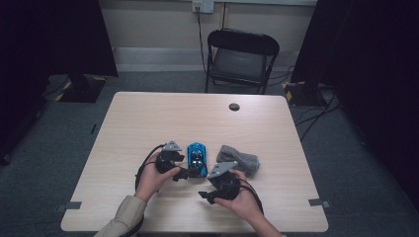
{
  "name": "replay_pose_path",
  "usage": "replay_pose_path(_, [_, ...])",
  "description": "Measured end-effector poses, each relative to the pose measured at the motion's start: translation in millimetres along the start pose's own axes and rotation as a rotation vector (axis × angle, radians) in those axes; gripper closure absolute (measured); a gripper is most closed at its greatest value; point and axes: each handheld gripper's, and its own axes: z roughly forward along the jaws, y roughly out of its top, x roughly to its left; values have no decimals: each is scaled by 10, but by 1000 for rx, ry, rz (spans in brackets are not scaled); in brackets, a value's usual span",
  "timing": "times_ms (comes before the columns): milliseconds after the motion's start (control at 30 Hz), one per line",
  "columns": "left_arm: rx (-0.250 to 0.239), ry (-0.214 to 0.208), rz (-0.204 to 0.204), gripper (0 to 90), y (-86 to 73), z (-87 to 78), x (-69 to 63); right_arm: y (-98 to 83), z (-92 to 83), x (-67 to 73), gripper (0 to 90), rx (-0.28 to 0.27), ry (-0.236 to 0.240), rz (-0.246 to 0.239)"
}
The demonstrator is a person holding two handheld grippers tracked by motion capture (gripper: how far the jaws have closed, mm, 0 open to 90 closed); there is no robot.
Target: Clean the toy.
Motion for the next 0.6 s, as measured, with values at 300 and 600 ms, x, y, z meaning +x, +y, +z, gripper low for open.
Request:
replay_pose_path(300, [10,31,-18,130,133,129,-81,-128,-64,-323,344,-68,-42,61])
replay_pose_path(600, [12,42,-64,156,67,107,-14,15,216,-138,293,-69,-43,-3])
